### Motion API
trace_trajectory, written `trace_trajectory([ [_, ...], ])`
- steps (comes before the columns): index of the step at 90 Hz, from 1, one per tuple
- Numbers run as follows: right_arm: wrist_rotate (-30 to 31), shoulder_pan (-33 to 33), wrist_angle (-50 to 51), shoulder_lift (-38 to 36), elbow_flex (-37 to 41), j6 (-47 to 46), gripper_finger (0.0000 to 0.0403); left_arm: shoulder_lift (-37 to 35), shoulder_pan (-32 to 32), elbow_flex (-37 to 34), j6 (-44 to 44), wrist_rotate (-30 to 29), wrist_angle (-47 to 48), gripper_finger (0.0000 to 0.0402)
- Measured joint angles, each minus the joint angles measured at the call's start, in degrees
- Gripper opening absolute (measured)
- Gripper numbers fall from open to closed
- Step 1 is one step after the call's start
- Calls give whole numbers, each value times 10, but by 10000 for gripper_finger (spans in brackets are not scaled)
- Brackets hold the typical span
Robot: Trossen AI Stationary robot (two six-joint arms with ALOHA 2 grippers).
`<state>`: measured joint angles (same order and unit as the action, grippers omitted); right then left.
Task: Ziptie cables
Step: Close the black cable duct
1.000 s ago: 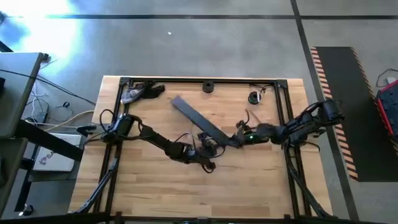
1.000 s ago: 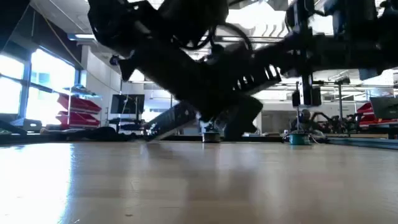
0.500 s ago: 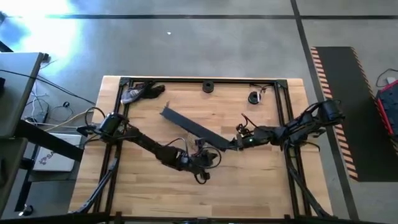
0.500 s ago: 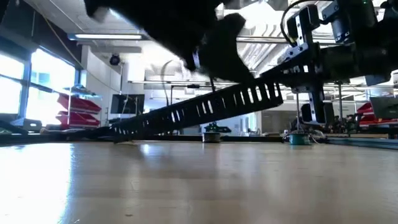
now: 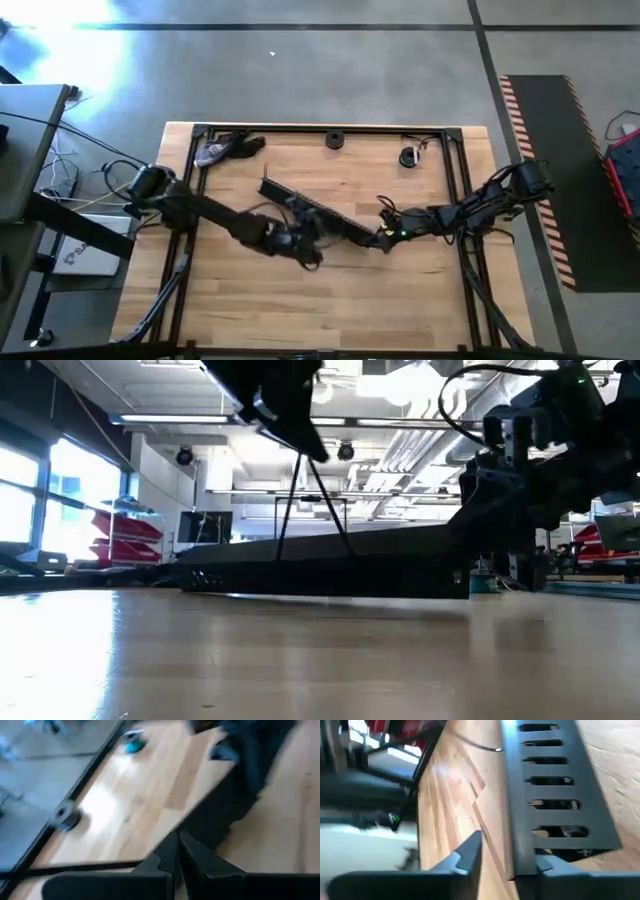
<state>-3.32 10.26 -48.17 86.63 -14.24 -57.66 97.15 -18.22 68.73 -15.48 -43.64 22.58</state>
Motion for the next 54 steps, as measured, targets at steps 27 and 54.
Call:
trace_trajectory([
  [27, -101, -1, 122, -7, -1, 140, 208, -23, 26, -24, -38, 63, 28, 0],
  [54, -202, -5, 204, -59, -77, 98, 216, -23, 26, -33, -54, 69, 25, 0],
])
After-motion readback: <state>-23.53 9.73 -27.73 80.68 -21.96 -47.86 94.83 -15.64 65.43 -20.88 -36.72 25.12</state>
